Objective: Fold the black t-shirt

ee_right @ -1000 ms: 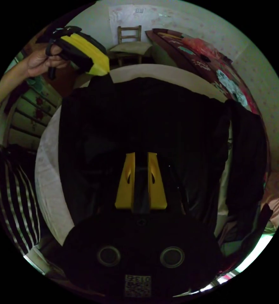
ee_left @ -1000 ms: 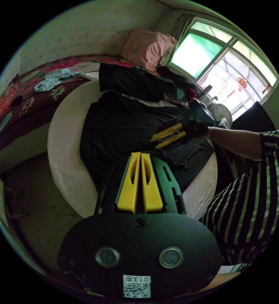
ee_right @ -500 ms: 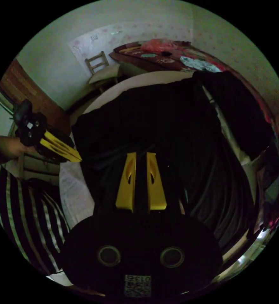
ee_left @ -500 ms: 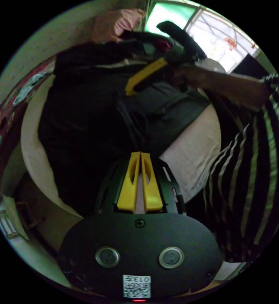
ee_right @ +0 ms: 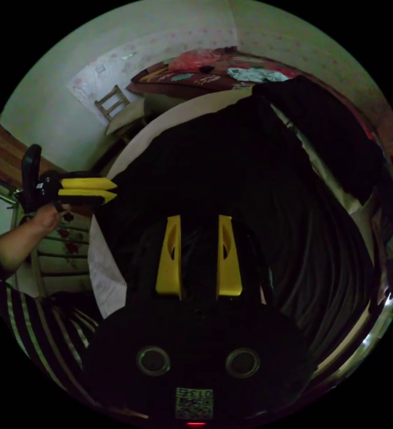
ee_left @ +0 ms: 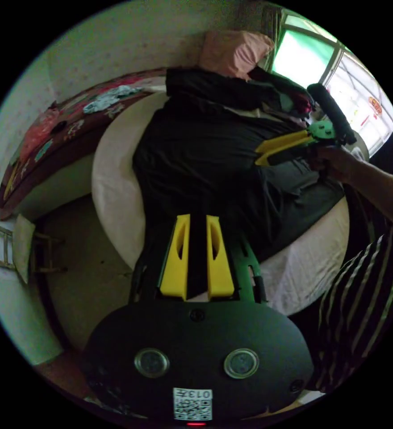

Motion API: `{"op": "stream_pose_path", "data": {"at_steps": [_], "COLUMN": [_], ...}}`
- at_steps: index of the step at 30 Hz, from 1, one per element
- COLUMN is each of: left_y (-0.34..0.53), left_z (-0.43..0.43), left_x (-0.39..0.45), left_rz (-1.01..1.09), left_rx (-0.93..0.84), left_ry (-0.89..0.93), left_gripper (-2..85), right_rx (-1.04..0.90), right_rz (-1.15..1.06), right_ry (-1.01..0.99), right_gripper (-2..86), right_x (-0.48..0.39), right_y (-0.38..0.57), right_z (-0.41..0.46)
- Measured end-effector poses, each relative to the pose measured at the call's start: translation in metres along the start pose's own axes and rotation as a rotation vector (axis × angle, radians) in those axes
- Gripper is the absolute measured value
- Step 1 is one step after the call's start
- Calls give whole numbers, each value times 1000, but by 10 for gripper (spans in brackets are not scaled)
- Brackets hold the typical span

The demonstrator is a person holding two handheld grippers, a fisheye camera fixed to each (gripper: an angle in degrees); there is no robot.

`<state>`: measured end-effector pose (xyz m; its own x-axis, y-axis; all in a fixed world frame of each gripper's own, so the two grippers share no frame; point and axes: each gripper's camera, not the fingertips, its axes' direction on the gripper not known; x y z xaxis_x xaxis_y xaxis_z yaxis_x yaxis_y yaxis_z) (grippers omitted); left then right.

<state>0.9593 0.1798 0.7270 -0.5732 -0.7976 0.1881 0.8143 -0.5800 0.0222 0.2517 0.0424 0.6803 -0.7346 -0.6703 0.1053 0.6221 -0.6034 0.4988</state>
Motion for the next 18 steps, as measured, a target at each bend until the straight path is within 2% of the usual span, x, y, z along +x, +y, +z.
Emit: {"op": "stream_pose_path", "data": {"at_steps": [3,8,11,15,16,18], "left_y": [2,9,14,12,13,16], "left_z": [20,27,32,31,26,16], "left_x": [13,26,31,36,39,48], "left_rz": [47,-16,-53,-116,-127,-110], "left_rx": [-79,-57,-28,-46,-14,42], "left_ry": [-63,-131,-122,-117,-153,-178], "left_gripper": [29,7,2,0,-1,-1], "right_rx": [-114,-17,-75,38,64,127], "right_rz": [-38,95,198,260,244,24], "right_ry": [-12,60,4,44,58,32], "right_gripper": [42,38,54,78,80,81], "right_x": [-4,11,29,31,28,-7], "right_y": [-4,12,25,48,51,59], "right_z": [16,-5,5,-18,-24,-42]}}
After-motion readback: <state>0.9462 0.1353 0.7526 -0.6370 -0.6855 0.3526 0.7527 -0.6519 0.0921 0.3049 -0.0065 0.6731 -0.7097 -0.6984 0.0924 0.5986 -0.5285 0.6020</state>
